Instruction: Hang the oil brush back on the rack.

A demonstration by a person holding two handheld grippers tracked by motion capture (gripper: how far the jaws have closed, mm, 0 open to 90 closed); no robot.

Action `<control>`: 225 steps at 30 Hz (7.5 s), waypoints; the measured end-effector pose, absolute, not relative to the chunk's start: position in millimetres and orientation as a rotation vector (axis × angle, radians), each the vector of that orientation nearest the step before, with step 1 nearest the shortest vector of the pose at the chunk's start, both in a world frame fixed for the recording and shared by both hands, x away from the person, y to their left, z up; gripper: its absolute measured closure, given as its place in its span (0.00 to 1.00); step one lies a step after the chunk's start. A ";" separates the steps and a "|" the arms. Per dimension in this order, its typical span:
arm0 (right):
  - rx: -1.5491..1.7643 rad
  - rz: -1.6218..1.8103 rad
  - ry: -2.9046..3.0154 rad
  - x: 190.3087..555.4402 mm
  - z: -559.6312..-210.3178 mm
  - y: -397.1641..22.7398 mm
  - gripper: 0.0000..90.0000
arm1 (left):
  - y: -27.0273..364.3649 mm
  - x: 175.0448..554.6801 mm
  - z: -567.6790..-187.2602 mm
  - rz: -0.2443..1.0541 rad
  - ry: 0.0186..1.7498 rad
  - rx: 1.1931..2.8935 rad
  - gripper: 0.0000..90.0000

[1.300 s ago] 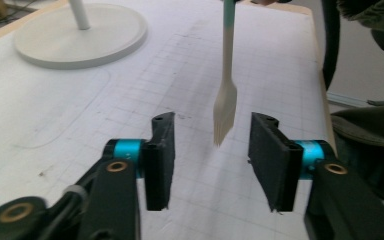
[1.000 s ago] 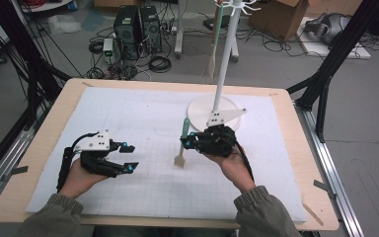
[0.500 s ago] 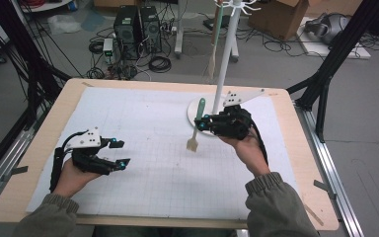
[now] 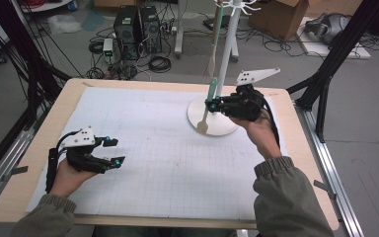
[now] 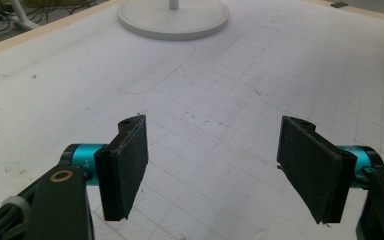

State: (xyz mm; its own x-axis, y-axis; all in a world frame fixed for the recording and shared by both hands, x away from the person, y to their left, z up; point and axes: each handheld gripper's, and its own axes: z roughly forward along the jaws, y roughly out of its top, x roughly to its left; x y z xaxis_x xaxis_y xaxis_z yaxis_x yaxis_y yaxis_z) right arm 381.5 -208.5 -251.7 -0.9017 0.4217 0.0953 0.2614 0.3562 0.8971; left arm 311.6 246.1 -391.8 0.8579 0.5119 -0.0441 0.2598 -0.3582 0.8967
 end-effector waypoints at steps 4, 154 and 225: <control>0.629 1.574 2.443 388.6 -241.5 -212.9 0.93 | 247.7 311.7 -391.6 0.300 0.569 1.956 0.32; 0.965 1.550 2.194 402.8 -218.7 -267.0 0.30 | 265.1 313.8 -395.8 0.335 0.654 1.918 0.15; 0.966 1.357 2.281 316.0 -351.9 -246.5 0.12 | 262.8 316.0 -397.2 0.321 0.673 1.925 0.09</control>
